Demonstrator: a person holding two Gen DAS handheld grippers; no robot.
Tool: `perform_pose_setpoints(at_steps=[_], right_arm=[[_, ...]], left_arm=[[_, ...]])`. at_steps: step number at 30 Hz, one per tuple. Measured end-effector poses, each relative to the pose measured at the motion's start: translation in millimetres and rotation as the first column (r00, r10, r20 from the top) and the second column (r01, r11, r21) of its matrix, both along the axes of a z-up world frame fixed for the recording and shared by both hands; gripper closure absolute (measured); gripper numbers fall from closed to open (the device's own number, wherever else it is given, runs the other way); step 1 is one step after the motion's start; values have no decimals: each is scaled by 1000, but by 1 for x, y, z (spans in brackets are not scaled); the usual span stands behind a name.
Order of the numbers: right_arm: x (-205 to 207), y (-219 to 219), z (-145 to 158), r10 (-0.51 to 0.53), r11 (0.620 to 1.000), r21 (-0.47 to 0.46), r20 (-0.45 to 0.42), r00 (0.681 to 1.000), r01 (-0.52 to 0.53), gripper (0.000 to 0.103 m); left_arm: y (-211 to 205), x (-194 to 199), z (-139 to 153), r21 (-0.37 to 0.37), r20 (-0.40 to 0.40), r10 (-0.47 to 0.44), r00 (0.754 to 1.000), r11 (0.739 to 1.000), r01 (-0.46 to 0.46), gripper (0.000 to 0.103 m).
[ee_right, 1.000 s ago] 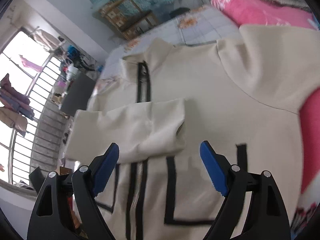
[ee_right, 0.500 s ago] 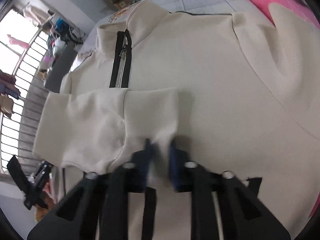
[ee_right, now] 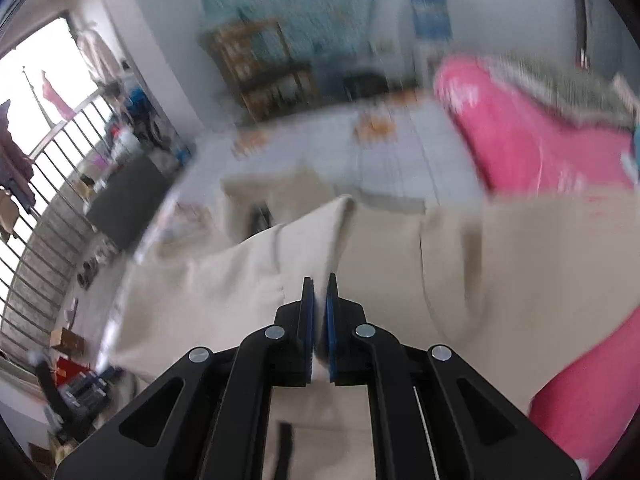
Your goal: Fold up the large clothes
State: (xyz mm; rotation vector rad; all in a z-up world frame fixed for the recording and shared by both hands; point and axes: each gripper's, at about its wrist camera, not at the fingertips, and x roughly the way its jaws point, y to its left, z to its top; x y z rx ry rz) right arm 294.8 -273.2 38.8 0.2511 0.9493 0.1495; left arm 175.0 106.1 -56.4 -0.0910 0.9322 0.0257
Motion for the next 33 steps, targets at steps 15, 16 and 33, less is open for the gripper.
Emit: perform_pose_setpoints(at_steps=[15,16,33], right_arm=[[-11,-44,-48,-152,988,-55,-135,979,146,88],[-14,-34,-39,-106,994,-51,-93,990,102,79],[-48,21,-51,62,984,-164,-93,994,-77,61]], left_arm=[[11,-3,3,-102,-13,-33,999,994,31,77],[11,-4,5,-110,-12,-35,999,993,33,75],[-42,-12,88,-11,39,-69,997,998,69,20]])
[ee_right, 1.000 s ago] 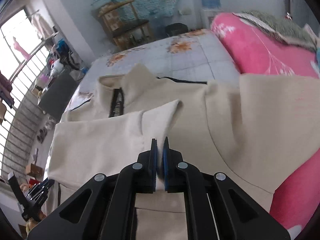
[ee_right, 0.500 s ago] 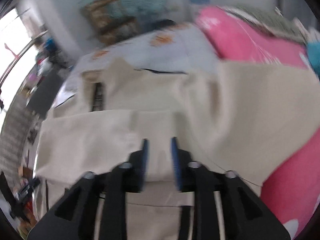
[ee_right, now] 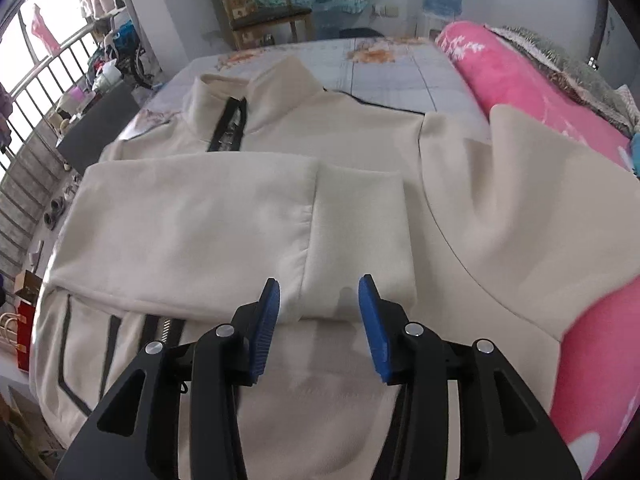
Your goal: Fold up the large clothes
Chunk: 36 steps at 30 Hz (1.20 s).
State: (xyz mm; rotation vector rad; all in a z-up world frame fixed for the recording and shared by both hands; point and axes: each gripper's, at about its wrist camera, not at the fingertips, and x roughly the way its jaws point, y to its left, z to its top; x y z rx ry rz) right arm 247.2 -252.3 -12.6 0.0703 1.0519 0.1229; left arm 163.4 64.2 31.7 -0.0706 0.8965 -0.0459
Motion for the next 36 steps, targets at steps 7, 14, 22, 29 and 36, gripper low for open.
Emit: perform_pose_setpoints(at_steps=[7,14,22,29,36], right_arm=[[-25,-3,1,-29,999,-36,2,1000,29,37],[-37,-10,-19,-100,994,-58,-27,995,98,25],[-34,-1,-33,-111,987,-117,-15,994,109,10],[-36,-1,-36,-129,984,-127,-4,992,128,6],[-36,-2,-36,-141,983,-117,-7,990,139,6]], left_arm=[[-69,50,-31,63,-35,-78,996,995,80,19],[-108,86,-71,103,-109,-135,985,984,146,19],[-116,93,-90,169,-106,-151,983,971,167,11],[-107,94,-95,98,-115,-122,986,986,133,7],[-107,96,-96,99,-123,-122,985,986,135,7]])
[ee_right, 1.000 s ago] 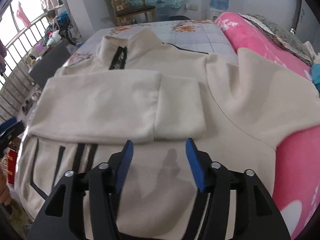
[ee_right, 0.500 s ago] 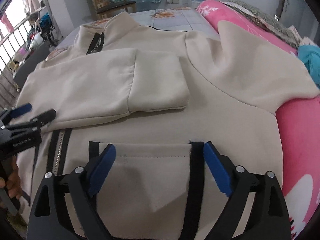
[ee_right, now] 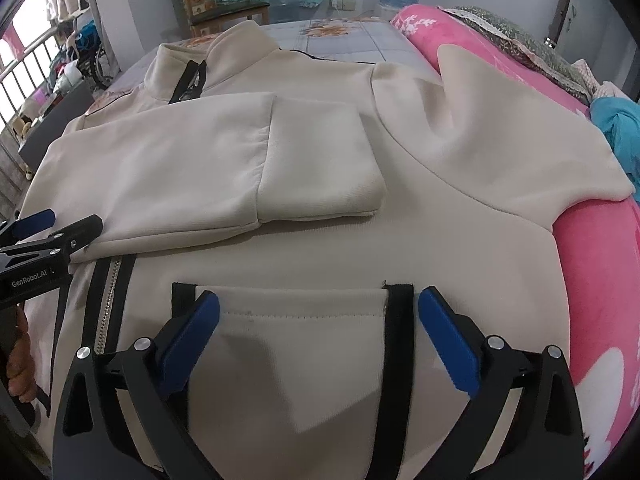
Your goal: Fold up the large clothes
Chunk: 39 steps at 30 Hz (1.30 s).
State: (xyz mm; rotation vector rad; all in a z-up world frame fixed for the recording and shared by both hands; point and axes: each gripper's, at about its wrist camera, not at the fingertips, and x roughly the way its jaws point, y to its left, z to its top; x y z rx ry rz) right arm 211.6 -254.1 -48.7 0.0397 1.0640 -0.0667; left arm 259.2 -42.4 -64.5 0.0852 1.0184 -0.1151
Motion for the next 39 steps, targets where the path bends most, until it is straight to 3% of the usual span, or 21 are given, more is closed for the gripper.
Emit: perform_pose_setpoints(at_steps=[39], right_arm=[[5,-1,-1,-19,1000,10,-30,999,20,6]], left_arm=[[-2,6,1,10,-44,-13,999,1000,14,7]])
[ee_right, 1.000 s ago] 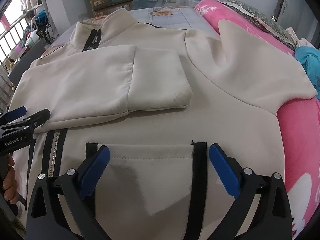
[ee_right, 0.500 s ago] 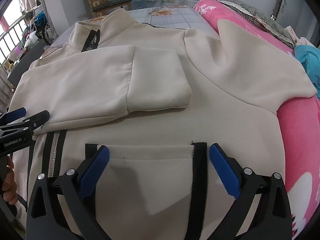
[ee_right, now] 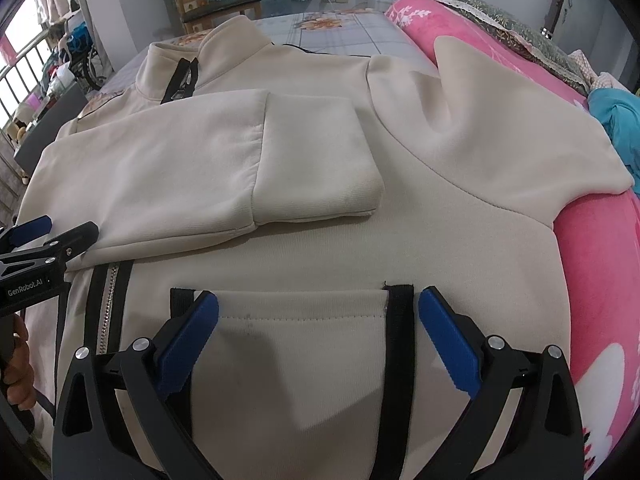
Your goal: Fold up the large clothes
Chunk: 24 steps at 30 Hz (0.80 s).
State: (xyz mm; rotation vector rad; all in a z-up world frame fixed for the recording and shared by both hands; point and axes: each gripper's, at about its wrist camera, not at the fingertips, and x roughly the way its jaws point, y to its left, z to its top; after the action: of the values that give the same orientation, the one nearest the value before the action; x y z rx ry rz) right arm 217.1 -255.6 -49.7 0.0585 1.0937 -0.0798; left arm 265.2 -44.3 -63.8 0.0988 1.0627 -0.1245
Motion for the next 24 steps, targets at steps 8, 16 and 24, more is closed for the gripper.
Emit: perform_pose_setpoints(at_steps=[8,16,24], right_arm=[[0,0,0,0,1000,1,-1,1000,0,6],[1,0,0,0,1000,0,-1,1000,0,6],[1,0,0,0,1000,0,-1,1000,0,6]], left_arm=[[0,-1,0,-3,11,-3,1000,1000,3,7],[0,-2,0,-4,8,-3,1000,1000,3,7],[-1,-2,0,-4,9,-2,1000,1000,2,7]])
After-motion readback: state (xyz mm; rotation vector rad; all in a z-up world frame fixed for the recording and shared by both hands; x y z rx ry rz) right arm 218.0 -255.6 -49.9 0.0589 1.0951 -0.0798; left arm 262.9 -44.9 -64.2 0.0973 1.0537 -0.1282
